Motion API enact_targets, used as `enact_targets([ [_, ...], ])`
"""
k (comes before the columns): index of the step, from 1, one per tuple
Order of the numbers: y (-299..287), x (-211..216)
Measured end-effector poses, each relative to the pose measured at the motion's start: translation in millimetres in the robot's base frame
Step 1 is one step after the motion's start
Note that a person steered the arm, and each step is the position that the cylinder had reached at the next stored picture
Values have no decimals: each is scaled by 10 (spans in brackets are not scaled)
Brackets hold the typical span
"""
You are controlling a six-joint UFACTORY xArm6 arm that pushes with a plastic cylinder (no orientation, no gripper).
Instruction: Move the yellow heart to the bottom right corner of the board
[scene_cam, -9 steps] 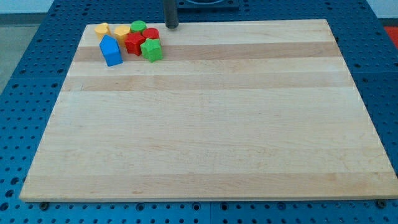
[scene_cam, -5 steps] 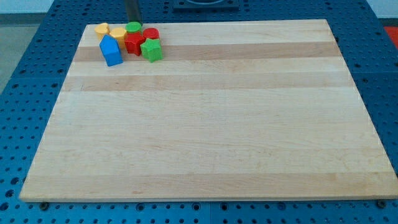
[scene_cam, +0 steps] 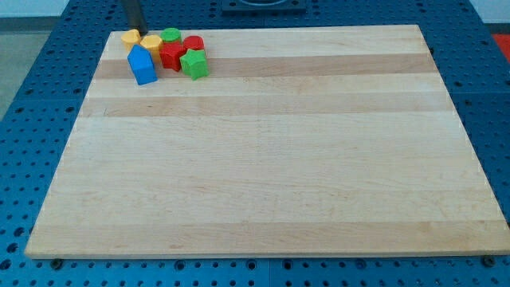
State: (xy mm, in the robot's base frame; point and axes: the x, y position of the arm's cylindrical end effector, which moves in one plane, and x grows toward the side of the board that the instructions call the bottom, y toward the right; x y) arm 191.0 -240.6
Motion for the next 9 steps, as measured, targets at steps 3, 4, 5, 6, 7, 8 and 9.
enact_targets([
  [3,-8,227],
  [4,-83,276],
  [5,-259,276],
  [6,-337,310],
  [7,-307,416],
  [8,-245,544],
  [9,-163,678],
])
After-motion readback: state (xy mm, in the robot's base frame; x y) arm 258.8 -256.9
